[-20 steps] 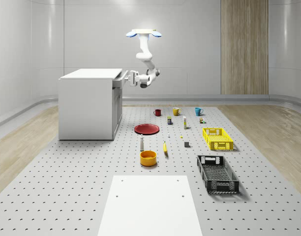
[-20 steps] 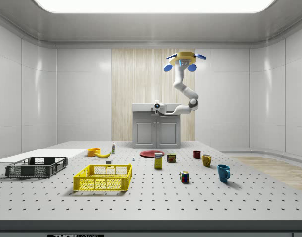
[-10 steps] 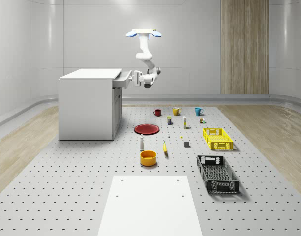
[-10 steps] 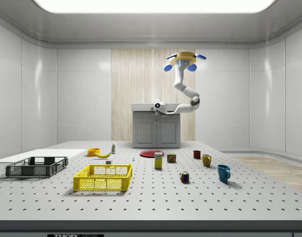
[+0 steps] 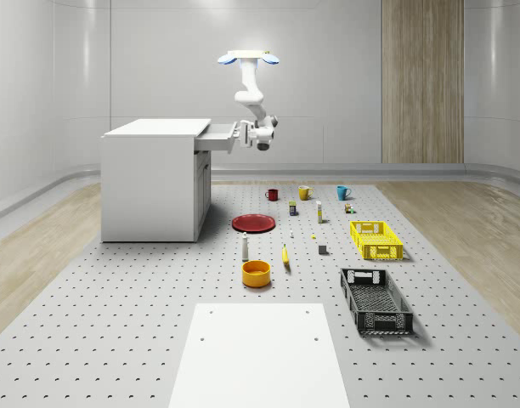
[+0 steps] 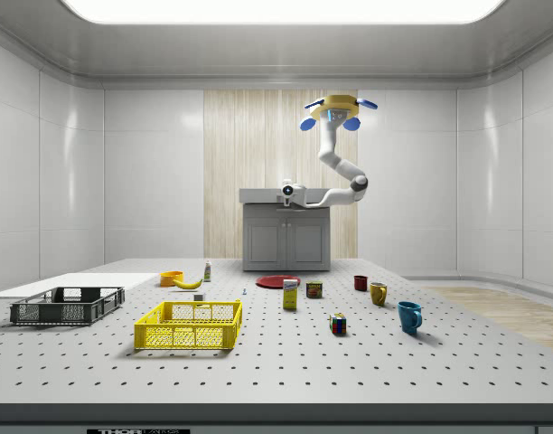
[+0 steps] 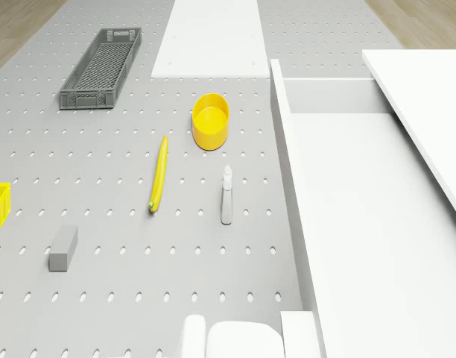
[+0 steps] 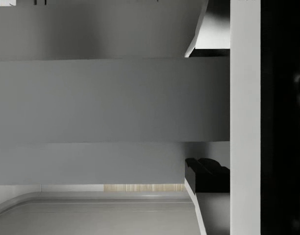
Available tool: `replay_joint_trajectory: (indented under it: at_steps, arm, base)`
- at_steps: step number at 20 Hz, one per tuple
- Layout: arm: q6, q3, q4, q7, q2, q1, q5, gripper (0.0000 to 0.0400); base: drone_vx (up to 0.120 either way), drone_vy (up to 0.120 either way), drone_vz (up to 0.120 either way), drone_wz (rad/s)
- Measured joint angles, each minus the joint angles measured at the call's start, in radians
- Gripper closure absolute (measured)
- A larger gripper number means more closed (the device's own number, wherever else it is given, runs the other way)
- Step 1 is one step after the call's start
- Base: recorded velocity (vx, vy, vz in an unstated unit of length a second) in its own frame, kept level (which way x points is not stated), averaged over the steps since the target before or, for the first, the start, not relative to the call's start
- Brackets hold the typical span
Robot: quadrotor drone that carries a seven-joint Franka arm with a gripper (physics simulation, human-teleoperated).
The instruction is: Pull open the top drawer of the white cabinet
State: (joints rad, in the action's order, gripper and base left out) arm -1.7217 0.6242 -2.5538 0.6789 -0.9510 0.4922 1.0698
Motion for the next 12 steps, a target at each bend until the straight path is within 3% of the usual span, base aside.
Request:
replay_joint_trajectory:
  at_steps: [5, 12]
  arm:
    - [0.005, 0.03, 0.013, 0.009, -0.016, 0.011, -0.02, 0.0112]
    - [-0.007, 0.051, 0.017, 0.019, -0.034, 0.032, -0.038, 0.0098]
  base:
    - [0.0, 0.112, 0.0, 0.0]
    - [0.0, 0.12, 0.0, 0.0]
